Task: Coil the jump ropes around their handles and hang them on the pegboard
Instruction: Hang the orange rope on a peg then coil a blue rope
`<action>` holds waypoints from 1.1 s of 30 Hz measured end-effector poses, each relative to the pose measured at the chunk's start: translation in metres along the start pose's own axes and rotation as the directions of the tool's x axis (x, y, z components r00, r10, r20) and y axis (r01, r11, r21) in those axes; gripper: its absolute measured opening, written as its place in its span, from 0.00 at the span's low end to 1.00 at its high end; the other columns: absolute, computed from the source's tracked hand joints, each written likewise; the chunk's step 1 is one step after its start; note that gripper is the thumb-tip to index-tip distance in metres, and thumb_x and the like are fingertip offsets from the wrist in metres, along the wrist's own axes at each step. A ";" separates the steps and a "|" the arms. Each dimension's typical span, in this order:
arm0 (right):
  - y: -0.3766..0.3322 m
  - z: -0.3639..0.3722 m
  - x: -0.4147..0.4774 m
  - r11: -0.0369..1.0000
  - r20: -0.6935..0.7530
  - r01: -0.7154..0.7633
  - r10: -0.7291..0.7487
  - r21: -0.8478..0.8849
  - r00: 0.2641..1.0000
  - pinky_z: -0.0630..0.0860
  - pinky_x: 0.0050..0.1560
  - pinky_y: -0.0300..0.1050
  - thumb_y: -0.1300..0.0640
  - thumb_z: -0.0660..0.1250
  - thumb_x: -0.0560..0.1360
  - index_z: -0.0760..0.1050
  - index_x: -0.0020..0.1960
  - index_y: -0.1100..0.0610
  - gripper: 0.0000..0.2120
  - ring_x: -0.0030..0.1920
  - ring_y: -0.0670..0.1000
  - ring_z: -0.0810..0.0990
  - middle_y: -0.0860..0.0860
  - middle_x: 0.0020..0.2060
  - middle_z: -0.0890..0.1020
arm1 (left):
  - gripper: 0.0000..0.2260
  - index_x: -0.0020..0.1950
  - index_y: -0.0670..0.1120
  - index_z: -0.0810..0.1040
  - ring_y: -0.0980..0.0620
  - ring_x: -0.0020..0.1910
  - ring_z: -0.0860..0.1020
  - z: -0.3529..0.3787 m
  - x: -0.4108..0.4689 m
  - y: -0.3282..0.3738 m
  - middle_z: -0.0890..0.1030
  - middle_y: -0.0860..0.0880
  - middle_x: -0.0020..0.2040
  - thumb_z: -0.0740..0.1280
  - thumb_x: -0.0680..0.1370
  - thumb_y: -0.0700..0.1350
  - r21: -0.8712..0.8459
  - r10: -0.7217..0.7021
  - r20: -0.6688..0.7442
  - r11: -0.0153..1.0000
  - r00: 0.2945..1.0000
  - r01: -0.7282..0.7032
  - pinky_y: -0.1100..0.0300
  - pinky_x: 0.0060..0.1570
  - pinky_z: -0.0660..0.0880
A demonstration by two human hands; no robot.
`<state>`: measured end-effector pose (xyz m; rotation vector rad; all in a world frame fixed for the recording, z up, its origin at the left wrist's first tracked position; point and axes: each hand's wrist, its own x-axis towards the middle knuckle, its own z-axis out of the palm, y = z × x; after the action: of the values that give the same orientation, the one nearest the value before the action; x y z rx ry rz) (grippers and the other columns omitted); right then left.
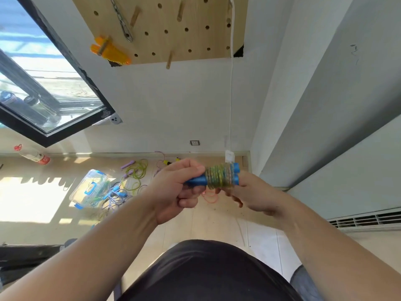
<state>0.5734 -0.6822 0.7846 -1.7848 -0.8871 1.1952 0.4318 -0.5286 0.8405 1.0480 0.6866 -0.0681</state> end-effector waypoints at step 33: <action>-0.009 0.026 -0.008 0.869 -0.268 0.244 -0.135 0.430 0.954 0.72 0.34 0.41 0.63 0.68 0.79 0.80 0.51 0.59 0.02 0.32 0.50 0.73 0.52 0.34 0.82 | 0.05 0.56 0.39 0.75 0.54 0.25 0.71 0.013 0.012 -0.004 0.76 0.41 0.36 0.62 0.83 0.39 -0.288 0.139 -0.169 0.940 0.976 -0.184 0.62 0.25 0.74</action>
<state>0.5449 -0.6793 0.7896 -1.3772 -0.5679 0.9491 0.4460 -0.5380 0.8354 0.8146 0.7152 0.2531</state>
